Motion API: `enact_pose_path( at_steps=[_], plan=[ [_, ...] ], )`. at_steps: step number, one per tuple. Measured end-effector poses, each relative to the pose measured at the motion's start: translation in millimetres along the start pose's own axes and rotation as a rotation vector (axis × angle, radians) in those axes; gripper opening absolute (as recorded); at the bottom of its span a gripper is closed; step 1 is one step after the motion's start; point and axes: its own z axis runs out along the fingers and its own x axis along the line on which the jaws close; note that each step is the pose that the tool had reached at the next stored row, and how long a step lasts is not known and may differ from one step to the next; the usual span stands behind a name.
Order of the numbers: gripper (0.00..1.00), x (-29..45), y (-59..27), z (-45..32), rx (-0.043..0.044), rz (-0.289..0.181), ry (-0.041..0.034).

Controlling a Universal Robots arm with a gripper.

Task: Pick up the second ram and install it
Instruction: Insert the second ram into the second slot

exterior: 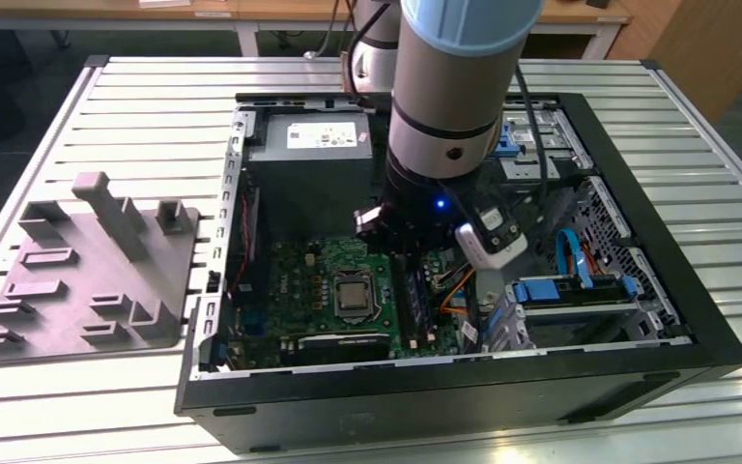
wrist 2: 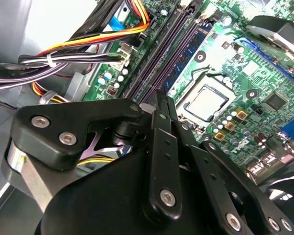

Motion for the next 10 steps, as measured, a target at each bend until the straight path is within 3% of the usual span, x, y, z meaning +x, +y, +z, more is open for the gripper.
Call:
enact_pose_path(
  at_steps=[10],
  plan=[
    [0.11,0.1,-0.3,8.0,0.0001,0.015,-0.0006]
  ],
)
